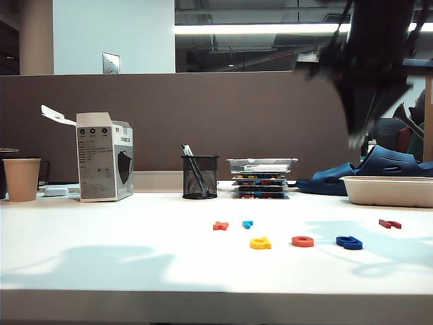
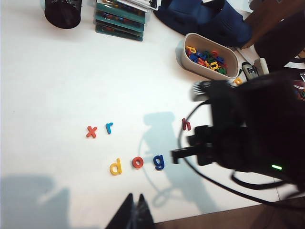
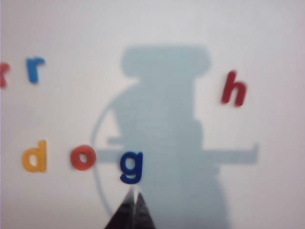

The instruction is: Select the appropriate letters from the row of letter magnets placed on the table to arrange into the word "dog".

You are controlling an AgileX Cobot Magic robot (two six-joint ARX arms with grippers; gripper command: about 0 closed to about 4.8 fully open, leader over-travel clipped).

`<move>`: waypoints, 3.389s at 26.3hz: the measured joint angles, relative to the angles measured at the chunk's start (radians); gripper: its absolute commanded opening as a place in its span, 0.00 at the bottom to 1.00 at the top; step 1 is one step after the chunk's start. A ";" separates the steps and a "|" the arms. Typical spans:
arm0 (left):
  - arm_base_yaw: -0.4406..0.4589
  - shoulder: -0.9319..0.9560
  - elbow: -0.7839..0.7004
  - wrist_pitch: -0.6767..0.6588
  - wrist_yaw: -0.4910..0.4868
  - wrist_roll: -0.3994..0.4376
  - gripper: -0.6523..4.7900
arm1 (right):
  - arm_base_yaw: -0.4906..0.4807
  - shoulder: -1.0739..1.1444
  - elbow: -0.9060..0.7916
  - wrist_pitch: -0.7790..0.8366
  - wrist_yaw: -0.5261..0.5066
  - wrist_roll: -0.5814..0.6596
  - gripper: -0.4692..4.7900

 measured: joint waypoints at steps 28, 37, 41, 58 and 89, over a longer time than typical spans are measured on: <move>0.618 -0.050 0.043 0.299 0.231 0.724 0.11 | -0.215 -0.803 -0.286 0.171 0.068 -0.167 0.08; 1.098 -0.259 0.018 0.247 0.426 0.877 0.11 | -0.215 -1.157 -0.583 0.336 -0.006 -0.209 0.08; 1.135 -0.438 -0.178 0.265 0.446 0.879 0.11 | -0.215 -1.257 -0.676 0.343 0.018 -0.171 0.08; 1.135 -1.240 -0.941 0.317 0.532 0.852 0.11 | -0.212 -1.369 -0.940 0.549 -0.019 -0.178 0.08; 1.134 -1.391 -1.736 1.138 0.604 0.800 0.11 | -0.210 -1.419 -1.258 0.897 -0.074 -0.327 0.08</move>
